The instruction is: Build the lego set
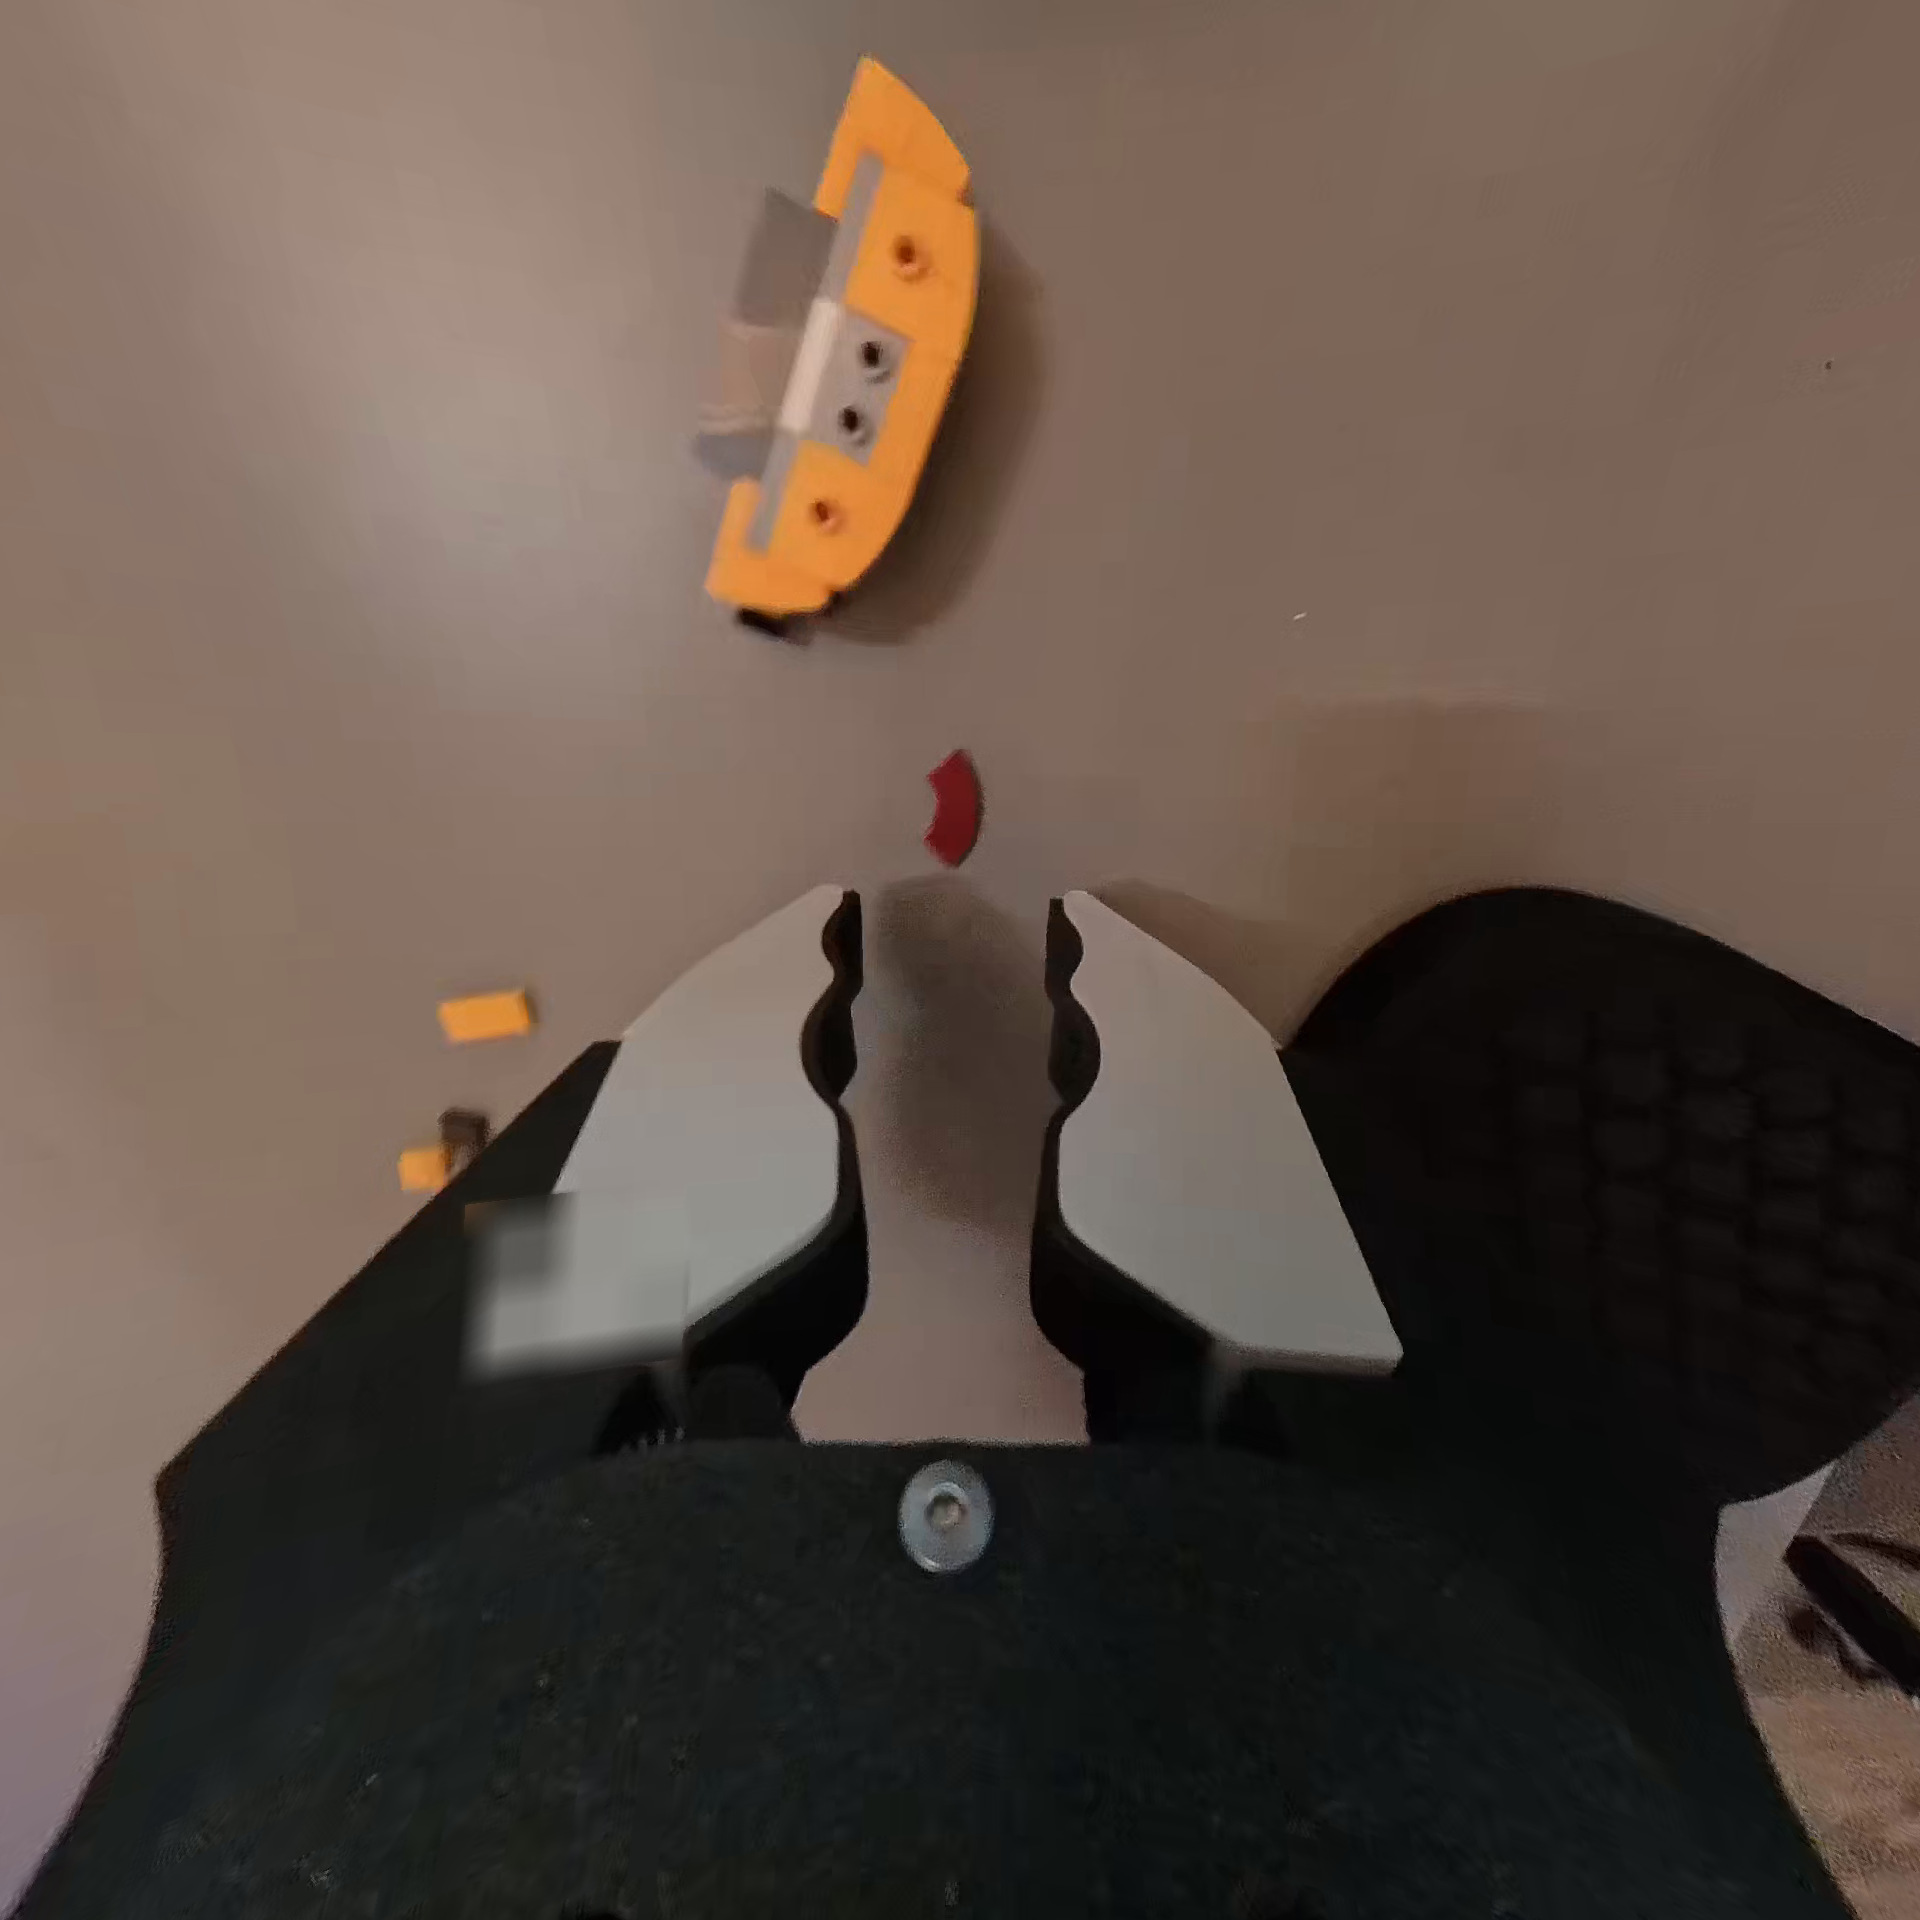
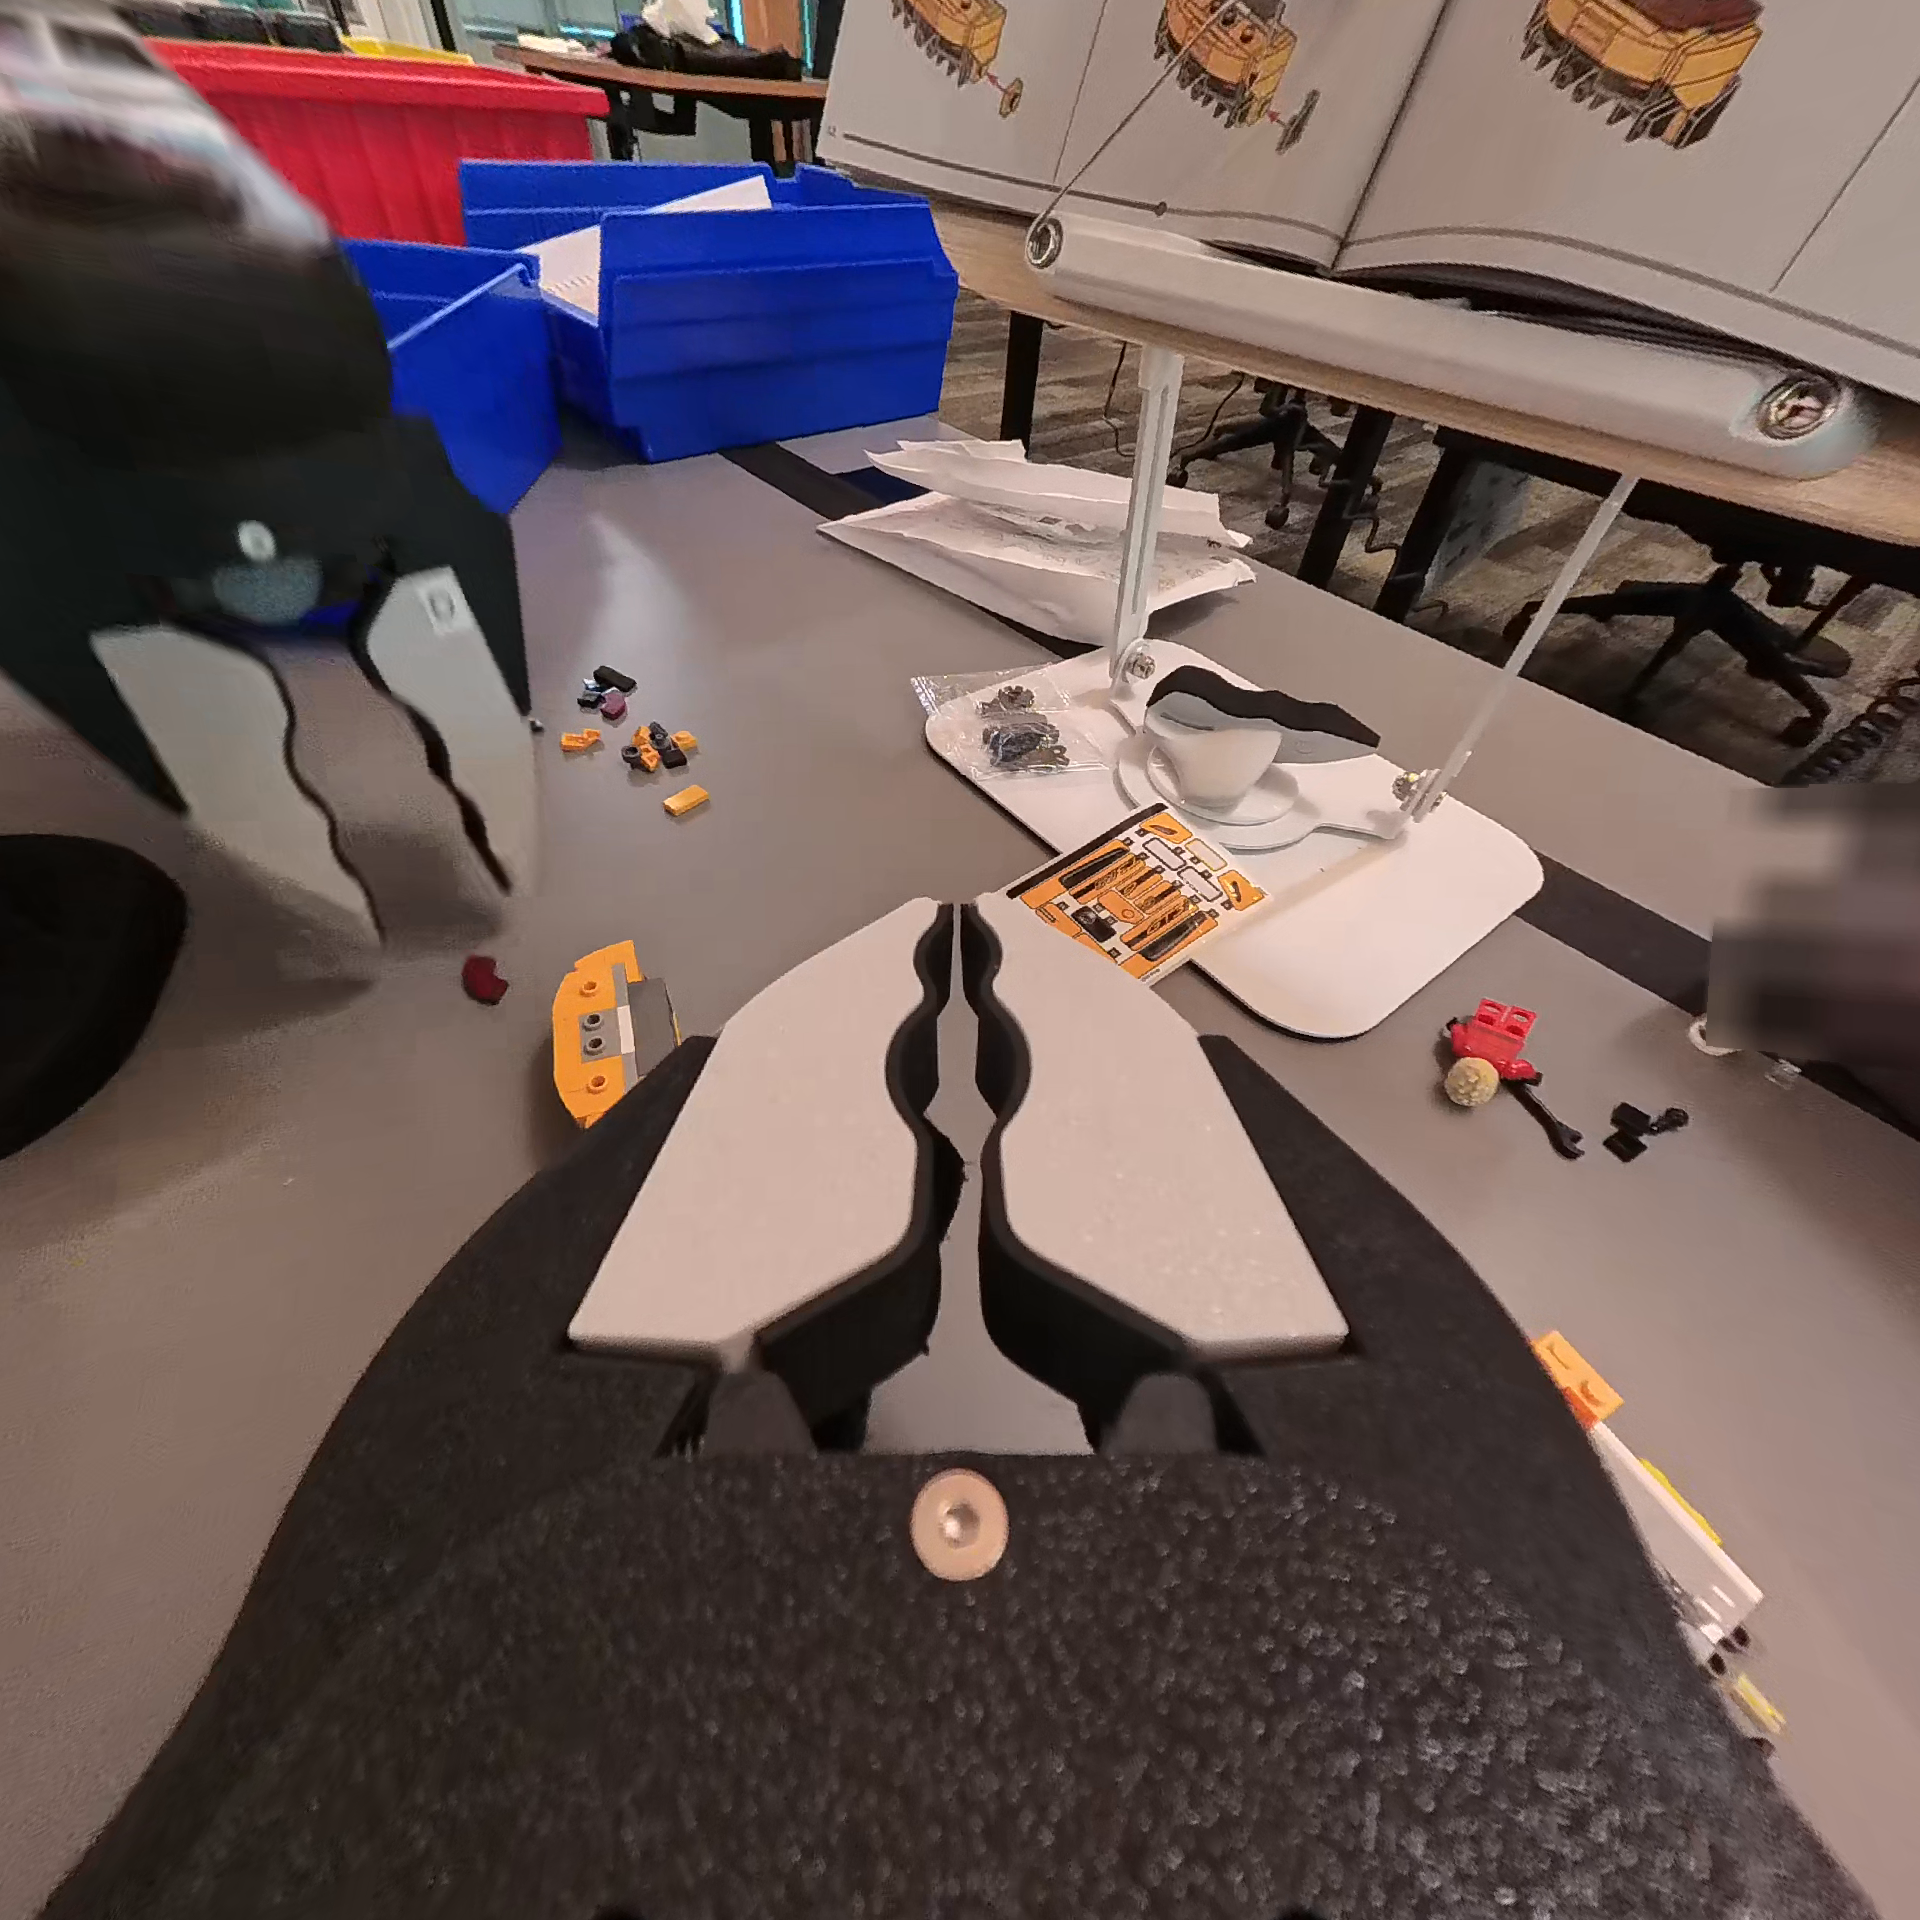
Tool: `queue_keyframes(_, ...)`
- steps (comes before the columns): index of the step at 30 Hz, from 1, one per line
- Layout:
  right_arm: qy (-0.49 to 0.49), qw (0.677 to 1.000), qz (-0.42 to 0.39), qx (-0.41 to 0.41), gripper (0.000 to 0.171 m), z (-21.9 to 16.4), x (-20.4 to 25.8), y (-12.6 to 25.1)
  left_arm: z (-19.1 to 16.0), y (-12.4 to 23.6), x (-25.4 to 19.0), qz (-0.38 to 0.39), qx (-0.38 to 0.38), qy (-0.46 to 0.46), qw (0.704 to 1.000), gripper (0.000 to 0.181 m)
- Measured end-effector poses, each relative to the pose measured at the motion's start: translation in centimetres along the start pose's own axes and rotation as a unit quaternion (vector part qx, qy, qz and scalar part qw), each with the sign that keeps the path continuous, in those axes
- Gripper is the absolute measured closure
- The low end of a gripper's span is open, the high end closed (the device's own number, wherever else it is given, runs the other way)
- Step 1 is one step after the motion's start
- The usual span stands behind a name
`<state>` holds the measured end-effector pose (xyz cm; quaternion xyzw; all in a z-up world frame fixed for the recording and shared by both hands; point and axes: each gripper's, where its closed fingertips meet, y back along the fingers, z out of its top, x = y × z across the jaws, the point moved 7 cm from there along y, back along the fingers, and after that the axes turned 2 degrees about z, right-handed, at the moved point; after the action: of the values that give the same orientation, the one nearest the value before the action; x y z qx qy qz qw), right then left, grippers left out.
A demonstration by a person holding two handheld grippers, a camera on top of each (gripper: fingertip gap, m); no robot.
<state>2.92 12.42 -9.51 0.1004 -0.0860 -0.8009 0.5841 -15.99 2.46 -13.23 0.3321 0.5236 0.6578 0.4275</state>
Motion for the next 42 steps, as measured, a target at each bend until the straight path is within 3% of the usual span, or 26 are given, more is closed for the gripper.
queue_keyframes(6,-0.005,1.0,0.005,0.003,0.17,-0.2,0.1,-0.2,-5.3,4.7,6.7,0.088,-0.008,0.112,0.99,0.159)
queue_keyframes(13,0.001,1.0,0.006,0.009,0.171,-0.3,0.2,-0.2,-9.3,2.3,10.1,0.062,0.038,0.164,0.984,0.159)
queue_keyframes(23,0.001,1.0,0.01,0.013,0.17,-0.4,0.2,-0.3,-9.4,1.0,10.2,0.042,0.1,0.091,0.99,0.161)
queue_keyframes(28,0.001,1.0,0.012,0.015,0.17,-0.5,0.3,-0.3,-9.2,0.8,10.5,0.025,0.108,0.076,0.991,0.173)
queue_keyframes(33,0.001,1.0,0.011,0.015,0.17,-0.5,0.2,-0.3,-8.9,1.1,10.5,0.024,0.103,0.074,0.992,0.173)
queue_keyframes(39,0.001,1.0,0.011,0.014,0.17,-0.5,0.2,-0.3,-4.0,4.7,6.8,0.007,-0.023,0.061,0.998,0.174)
queue_keyframes(42,0.007,1.0,0.009,0.013,0.17,-0.4,0.4,-0.3,-0.8,3.2,2.4,-0.01,-0.023,0.011,1.0,0.174)
